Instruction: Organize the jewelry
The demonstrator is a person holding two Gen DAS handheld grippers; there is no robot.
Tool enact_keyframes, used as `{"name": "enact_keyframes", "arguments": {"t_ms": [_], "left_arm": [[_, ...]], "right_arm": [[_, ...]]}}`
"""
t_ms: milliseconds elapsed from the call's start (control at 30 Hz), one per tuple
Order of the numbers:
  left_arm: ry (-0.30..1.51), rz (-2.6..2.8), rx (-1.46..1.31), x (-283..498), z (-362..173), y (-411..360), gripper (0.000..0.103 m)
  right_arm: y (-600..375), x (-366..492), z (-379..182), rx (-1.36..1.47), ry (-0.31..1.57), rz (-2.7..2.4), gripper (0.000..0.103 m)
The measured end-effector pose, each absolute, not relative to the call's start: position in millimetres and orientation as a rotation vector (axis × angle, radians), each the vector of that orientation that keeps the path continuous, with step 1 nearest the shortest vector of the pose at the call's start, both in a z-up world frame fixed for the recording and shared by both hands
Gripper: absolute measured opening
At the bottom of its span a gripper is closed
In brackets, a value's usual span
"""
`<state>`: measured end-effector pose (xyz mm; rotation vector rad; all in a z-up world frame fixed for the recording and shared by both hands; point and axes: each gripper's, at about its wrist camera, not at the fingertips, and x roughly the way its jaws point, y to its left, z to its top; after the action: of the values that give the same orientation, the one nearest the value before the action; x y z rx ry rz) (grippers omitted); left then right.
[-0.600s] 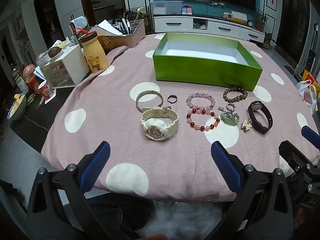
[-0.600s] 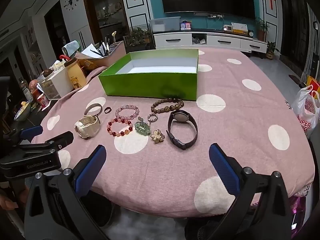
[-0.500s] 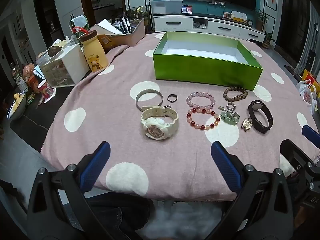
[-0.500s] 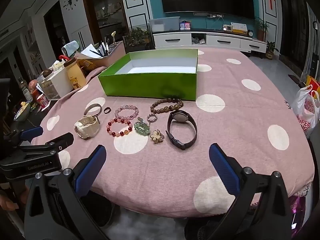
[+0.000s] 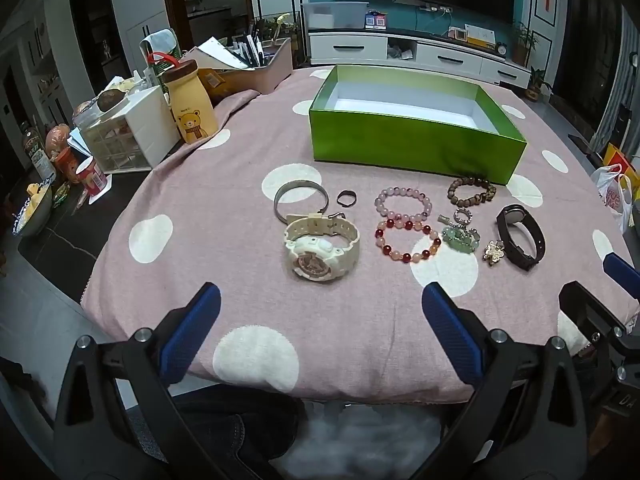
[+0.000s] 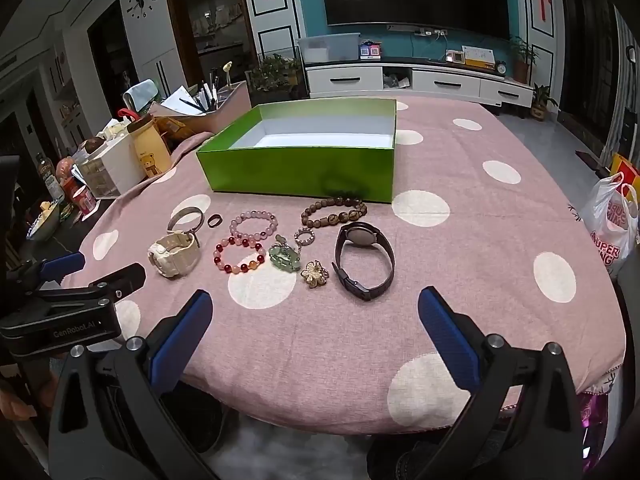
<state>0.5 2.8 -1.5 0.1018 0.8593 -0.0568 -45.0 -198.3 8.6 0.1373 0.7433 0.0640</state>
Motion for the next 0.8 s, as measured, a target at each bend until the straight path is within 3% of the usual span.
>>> {"name": "enact_keyframes", "arguments": {"t_ms": [800], "left_arm": [[0.857,-0.061,0.096,-0.2,-0.3,2.0,0.101]], "right_arm": [[-197.2,-46.7,9.4,0.131,0.744,0.06,0.102]]}}
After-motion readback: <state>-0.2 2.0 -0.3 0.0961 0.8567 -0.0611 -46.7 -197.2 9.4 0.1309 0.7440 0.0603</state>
